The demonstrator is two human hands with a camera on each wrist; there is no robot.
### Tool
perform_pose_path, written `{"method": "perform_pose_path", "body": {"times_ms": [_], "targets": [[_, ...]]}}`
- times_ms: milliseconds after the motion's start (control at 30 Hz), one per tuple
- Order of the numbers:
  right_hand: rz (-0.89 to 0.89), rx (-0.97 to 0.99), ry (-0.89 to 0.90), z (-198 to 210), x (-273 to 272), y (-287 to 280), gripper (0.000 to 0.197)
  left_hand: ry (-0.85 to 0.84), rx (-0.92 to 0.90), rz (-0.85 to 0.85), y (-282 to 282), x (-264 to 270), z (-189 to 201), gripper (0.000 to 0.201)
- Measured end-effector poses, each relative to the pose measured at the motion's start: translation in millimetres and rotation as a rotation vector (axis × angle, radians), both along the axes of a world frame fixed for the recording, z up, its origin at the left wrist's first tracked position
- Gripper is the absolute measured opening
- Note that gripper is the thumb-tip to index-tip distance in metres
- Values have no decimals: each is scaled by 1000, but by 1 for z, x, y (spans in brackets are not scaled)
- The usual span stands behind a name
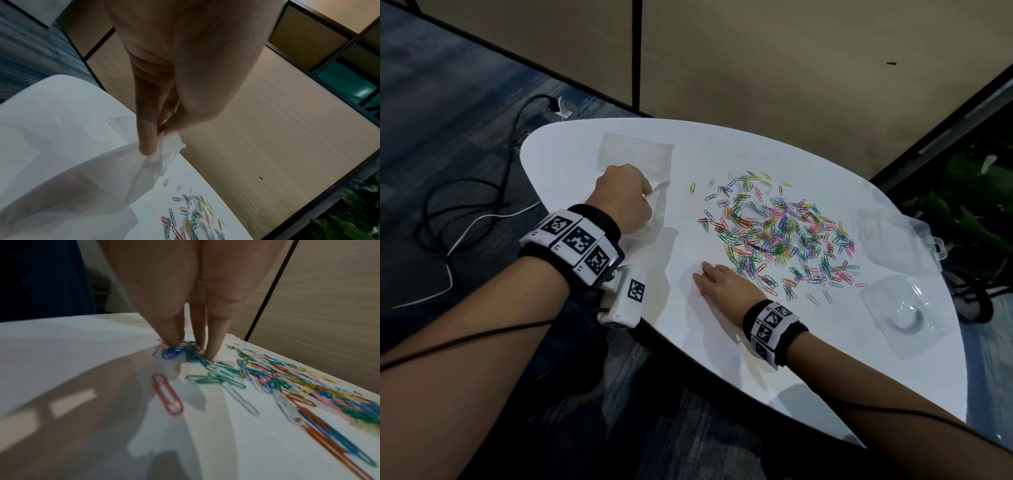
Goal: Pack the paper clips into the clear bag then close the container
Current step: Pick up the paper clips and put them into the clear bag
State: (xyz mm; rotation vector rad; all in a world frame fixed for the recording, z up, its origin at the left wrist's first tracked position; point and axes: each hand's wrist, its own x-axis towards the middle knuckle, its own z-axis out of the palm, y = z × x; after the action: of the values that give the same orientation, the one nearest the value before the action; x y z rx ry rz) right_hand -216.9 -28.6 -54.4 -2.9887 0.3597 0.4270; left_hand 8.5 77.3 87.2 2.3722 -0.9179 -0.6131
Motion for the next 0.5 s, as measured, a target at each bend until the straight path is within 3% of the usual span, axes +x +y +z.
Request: {"method": "perform_pose_path", "body": {"times_ms": [100,167,267,333,400,500], "targets": [[-9,15,-66,4,3,-2,17,0,5,-15,-4,-5,0,38],[-71,-8,-42,6,7,-11,21,-8,13,-33,-6,-9,0,37],[-399,143,-136,18,13,-23,16,-10,30,-68,-8,-16,0,35],[-762,370,-276,20,11,-40,9,-15,50,-106,-10,-20,-1,37],[-1073,758,-375,24,6,-56,9,-18,66,-145,-11,-24,0,39],[-1258,1240,-619,44,8,-63,17,-7,66,-183,-14,-25,0,37]]}}
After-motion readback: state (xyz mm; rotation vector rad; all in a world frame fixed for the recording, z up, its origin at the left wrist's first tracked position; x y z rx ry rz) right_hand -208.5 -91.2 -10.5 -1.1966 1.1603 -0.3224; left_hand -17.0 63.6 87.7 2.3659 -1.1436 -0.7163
